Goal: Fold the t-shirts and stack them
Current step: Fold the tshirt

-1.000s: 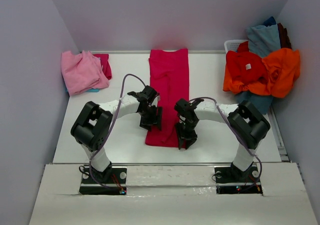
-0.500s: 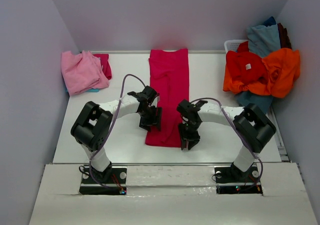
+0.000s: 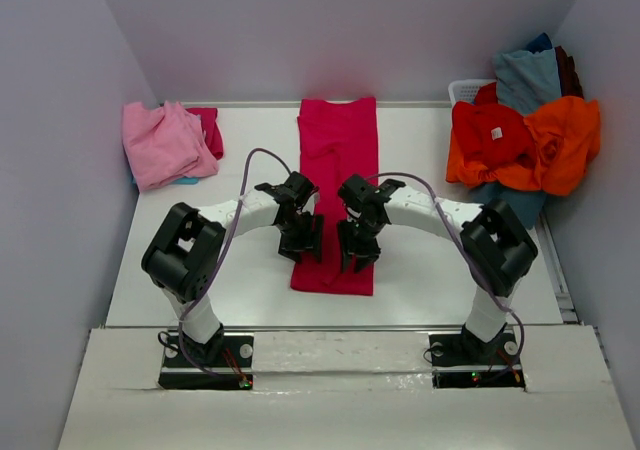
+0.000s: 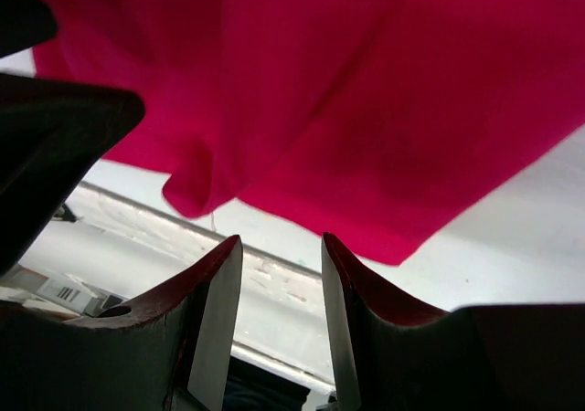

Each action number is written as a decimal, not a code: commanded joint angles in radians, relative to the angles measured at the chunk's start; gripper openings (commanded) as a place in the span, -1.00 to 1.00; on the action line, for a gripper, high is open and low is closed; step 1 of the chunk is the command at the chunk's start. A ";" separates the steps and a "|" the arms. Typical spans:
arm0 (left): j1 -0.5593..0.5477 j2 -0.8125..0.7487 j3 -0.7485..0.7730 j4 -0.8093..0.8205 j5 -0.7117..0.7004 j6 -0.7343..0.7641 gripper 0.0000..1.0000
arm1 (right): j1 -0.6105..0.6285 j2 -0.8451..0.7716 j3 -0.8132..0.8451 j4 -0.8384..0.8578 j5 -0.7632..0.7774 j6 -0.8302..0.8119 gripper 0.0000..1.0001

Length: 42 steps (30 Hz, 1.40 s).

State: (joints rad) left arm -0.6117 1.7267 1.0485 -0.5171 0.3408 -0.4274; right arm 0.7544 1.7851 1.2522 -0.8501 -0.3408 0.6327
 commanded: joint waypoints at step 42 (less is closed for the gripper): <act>-0.005 -0.069 0.125 -0.130 -0.129 0.101 0.28 | 0.010 0.022 -0.088 -0.004 0.046 0.038 -0.07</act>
State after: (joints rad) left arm -0.6117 1.7245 1.1091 -0.5884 0.2794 -0.3721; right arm 0.7544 1.7927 1.0565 -0.7918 -0.3691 0.6872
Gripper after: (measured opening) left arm 0.643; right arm 0.463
